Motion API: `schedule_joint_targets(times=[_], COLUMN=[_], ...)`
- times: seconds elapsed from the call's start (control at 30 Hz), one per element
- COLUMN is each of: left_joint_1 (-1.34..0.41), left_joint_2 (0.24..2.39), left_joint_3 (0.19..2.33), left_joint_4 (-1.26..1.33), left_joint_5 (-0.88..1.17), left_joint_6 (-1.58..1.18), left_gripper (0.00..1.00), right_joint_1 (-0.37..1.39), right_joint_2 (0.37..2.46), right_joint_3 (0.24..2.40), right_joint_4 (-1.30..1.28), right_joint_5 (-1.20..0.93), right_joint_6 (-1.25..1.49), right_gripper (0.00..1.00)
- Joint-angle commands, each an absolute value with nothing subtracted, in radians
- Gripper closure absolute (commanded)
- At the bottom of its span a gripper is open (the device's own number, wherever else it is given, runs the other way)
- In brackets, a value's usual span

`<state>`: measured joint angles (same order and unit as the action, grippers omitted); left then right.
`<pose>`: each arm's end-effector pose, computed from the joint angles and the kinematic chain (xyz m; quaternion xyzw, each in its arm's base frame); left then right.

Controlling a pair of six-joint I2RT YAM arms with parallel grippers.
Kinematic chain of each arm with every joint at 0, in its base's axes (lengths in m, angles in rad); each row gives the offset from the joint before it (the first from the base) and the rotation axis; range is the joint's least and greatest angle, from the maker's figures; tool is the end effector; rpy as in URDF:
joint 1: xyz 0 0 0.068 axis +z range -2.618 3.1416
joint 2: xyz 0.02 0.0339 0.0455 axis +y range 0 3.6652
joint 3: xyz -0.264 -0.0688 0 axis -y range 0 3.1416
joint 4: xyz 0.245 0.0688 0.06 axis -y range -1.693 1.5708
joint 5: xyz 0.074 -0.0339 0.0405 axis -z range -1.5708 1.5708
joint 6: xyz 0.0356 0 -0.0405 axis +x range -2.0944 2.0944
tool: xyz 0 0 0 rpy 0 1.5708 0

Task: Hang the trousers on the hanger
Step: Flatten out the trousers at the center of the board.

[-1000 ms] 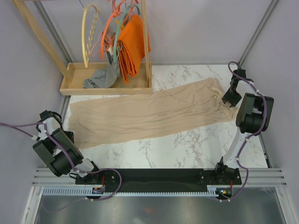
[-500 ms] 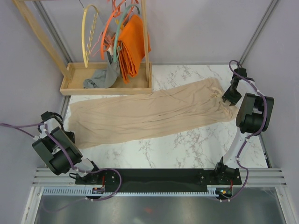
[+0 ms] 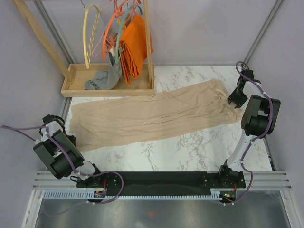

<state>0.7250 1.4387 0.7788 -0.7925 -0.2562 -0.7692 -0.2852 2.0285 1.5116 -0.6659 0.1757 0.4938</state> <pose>0.1650 0.1582 0.1647 -0.6783 0.7212 0.1262 0.0615 0.4018 -0.1243 0.1805 0.3868 0.8978 -0.0656 0.2000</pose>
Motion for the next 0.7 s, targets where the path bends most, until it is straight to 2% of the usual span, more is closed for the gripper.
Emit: schedule_joint_targets(times=[0.0,0.4,0.47,0.5,0.6,0.63,0.67], left_joint_1=[0.735,0.733,0.735,0.735,0.733,0.735,0.733], left_joint_2=[1.404,1.505,1.502,1.500,1.514,1.517,1.523], left_joint_3=[0.776,0.787,0.776,0.776,0.762,0.761,0.758], left_joint_4=[-0.813,-0.789,-0.762,-0.753,-0.716,-0.707,-0.707], left_joint_5=[-0.285,-0.319,-0.313,-0.310,-0.301,-0.296,-0.293], left_joint_6=[-0.801,-0.853,-0.854,-0.856,-0.847,-0.845,-0.842], left_gripper=[0.54,0.58,0.62,0.64,0.79,0.94,0.97], right_joint_1=[-0.295,-0.331,-0.339,-0.344,-0.351,-0.354,-0.357], right_joint_2=[1.980,1.953,1.942,1.937,1.924,1.922,1.911], right_joint_3=[1.503,1.480,1.468,1.460,1.441,1.434,1.427], right_joint_4=[-0.650,-0.653,-0.652,-0.650,-0.653,-0.652,-0.653], right_joint_5=[0.164,0.150,0.147,0.152,0.159,0.170,0.178], right_joint_6=[0.505,0.517,0.517,0.515,0.502,0.497,0.492], right_gripper=[0.53,0.53,0.53,0.53,0.53,0.53,0.53])
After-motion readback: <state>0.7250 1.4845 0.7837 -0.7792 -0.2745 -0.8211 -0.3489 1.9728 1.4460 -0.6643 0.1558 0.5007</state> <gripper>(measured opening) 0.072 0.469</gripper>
